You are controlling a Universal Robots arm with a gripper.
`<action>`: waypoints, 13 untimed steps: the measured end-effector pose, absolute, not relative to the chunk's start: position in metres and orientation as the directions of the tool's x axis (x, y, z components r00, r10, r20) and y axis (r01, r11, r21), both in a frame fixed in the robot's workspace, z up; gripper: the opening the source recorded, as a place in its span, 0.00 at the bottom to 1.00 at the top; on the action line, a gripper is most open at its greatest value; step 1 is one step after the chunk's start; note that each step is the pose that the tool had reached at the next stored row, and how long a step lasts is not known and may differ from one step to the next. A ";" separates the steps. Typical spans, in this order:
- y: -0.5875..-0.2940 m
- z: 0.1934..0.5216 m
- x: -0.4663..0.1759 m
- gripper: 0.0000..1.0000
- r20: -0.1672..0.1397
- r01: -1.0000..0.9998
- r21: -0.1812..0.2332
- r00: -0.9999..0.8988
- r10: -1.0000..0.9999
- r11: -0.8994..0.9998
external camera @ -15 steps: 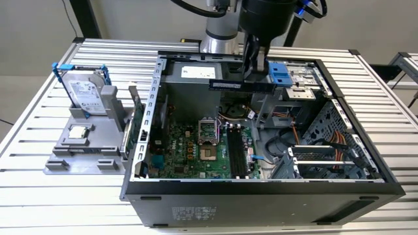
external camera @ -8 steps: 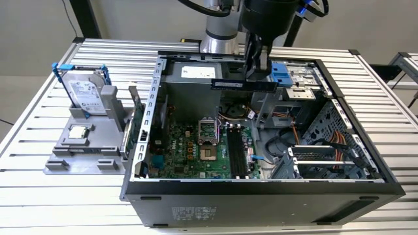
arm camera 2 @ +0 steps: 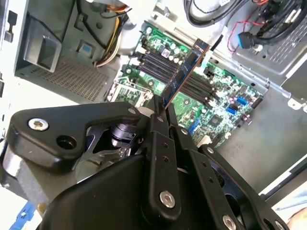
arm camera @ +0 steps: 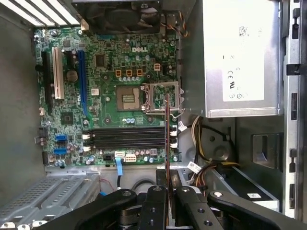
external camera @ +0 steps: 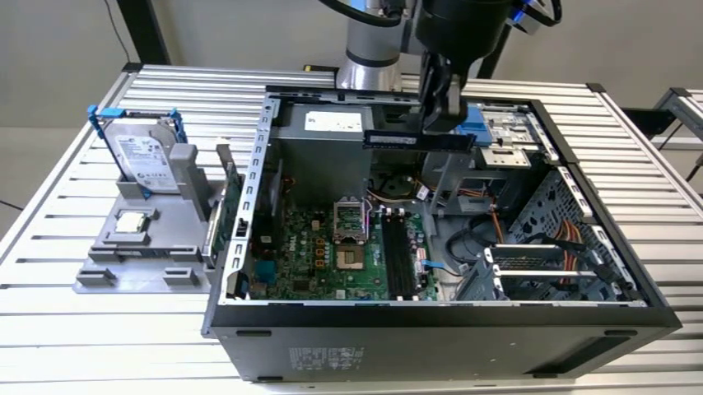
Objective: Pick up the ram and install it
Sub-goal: 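Insert the ram into the slot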
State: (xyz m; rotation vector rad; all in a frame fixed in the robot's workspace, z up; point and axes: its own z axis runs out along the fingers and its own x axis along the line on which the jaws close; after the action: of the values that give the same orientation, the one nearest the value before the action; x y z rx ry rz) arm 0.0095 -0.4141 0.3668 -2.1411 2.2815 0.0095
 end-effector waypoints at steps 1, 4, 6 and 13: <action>-0.413 0.367 0.011 0.00 -0.013 -0.998 -0.004 -0.063 -0.998 0.063; -0.411 0.367 0.015 0.00 -0.013 -0.998 -0.004 -0.062 -0.998 0.062; -0.411 0.367 0.018 0.00 -0.013 -0.998 -0.004 -0.062 -0.998 0.062; -0.410 0.367 0.024 0.00 -0.014 -0.998 -0.004 -0.062 -0.998 0.062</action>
State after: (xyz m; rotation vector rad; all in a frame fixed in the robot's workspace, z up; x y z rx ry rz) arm 0.0240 -0.4102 0.3667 -2.1426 2.2804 0.0100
